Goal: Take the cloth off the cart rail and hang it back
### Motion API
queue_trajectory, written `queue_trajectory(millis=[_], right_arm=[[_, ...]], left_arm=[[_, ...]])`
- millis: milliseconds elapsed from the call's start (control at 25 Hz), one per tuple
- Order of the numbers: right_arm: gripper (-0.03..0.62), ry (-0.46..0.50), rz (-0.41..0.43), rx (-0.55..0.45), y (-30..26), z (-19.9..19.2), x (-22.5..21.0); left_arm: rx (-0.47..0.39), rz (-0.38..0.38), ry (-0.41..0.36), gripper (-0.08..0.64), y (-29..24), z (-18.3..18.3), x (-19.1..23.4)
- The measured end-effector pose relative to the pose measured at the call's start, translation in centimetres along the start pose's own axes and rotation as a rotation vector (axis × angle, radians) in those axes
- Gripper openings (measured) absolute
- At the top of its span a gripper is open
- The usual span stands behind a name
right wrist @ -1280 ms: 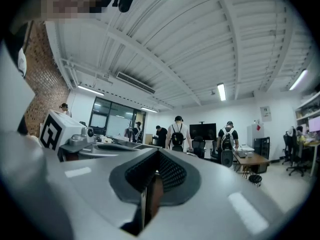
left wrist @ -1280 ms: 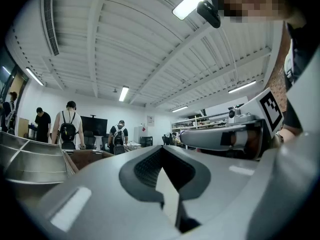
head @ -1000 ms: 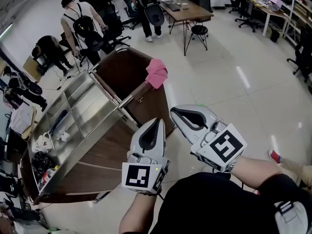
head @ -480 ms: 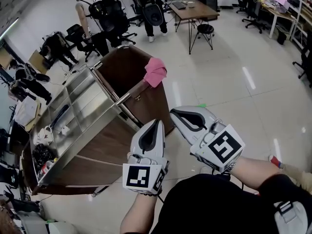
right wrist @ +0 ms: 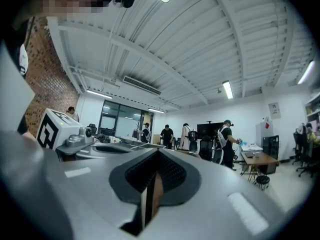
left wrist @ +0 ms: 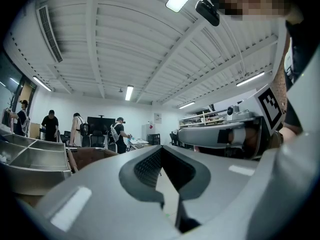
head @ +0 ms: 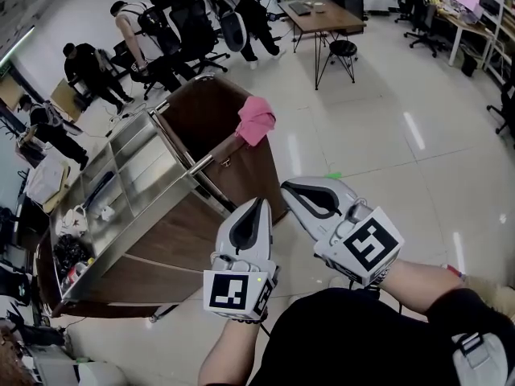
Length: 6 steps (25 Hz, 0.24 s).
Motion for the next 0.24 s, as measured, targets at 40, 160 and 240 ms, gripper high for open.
queue_trajectory(millis=[40, 160, 240], right_arm=[[0.000, 0.000, 0.000, 0.001, -0.4, 0.1, 0.2], [0.000, -0.001, 0.000, 0.002, -1.5, 0.2, 1.0], [0.000, 0.000, 0.001, 0.001, -2.0, 0.2, 1.4]], left_arm=[[0.000, 0.000, 0.000, 0.003, 0.1, 0.2, 0.4], [-0.001, 0.001, 0.001, 0.003, 0.7, 0.4, 1.6], [-0.001, 0.001, 0.000, 0.003, 1.1, 0.4, 2.2]])
Point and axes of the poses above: the fingertips, and each gripper's own axes: y backward along the fingers, x to its left, z out of its top, the point moved 2 cm from there along y, backward along the fingers, and after that the axes turned 8 degrees about y, right-handed, at the moved point
